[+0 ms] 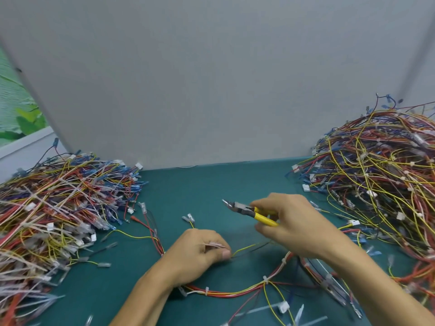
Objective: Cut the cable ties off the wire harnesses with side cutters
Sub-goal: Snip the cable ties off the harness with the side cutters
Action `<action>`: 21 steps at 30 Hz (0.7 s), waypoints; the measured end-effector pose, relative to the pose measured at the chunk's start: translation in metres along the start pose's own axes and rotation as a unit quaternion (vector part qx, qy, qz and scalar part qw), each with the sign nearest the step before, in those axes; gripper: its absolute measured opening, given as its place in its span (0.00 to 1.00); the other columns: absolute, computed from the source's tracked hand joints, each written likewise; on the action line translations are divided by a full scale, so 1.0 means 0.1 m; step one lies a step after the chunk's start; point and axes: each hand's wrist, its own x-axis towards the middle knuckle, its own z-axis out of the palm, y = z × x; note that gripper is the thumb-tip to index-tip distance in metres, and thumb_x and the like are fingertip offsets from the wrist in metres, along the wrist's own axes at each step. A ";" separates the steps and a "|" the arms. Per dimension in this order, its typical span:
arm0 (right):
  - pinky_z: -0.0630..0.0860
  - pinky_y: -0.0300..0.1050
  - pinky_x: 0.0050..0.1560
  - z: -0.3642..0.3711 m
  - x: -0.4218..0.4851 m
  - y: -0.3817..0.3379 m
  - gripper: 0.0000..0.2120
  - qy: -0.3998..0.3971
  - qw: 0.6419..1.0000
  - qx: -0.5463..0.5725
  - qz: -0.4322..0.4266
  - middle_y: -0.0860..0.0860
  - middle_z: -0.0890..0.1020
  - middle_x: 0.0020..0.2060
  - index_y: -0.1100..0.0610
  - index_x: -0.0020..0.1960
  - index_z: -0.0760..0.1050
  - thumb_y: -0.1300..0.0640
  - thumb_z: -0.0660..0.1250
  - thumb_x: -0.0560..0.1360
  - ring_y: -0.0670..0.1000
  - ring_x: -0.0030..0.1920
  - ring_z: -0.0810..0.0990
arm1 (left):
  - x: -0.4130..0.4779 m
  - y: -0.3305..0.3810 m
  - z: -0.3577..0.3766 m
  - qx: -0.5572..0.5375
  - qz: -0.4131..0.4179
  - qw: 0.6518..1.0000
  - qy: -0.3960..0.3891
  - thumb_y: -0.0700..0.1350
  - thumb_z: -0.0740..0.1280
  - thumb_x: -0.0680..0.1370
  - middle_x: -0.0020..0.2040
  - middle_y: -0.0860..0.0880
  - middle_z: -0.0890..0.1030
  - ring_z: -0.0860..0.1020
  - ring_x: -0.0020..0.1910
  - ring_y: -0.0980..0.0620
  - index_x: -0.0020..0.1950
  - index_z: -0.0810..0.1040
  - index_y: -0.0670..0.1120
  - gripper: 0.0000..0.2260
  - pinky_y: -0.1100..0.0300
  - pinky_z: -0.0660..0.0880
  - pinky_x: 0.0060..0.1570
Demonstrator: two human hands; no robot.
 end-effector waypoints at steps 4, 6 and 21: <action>0.75 0.51 0.44 -0.14 -0.05 -0.08 0.06 -0.077 0.988 -0.135 -0.001 0.51 0.76 0.39 0.52 0.47 0.75 0.54 0.63 0.71 0.54 0.44 0.75 | -0.01 0.00 -0.09 -0.048 -0.019 0.998 -0.045 0.42 0.67 0.79 0.40 0.62 0.82 0.78 0.43 0.65 0.46 0.84 0.51 0.07 0.71 0.70 0.45; 0.75 0.50 0.43 -0.16 -0.08 -0.12 0.05 -0.100 0.979 -0.176 0.010 0.49 0.73 0.39 0.52 0.46 0.74 0.55 0.62 0.70 0.55 0.46 0.75 | -0.01 0.00 -0.09 -0.066 -0.031 0.996 -0.043 0.44 0.66 0.79 0.41 0.59 0.83 0.77 0.42 0.64 0.43 0.83 0.52 0.08 0.68 0.71 0.46; 0.56 0.44 0.32 -0.01 -0.14 -0.38 0.04 -0.135 0.939 -0.315 0.012 0.53 0.76 0.49 0.53 0.45 0.72 0.60 0.61 0.73 0.58 0.42 0.67 | 0.02 0.03 -0.06 -0.002 -0.026 0.999 -0.048 0.49 0.59 0.82 0.35 0.52 0.70 0.67 0.36 0.57 0.40 0.75 0.42 0.16 0.58 0.67 0.42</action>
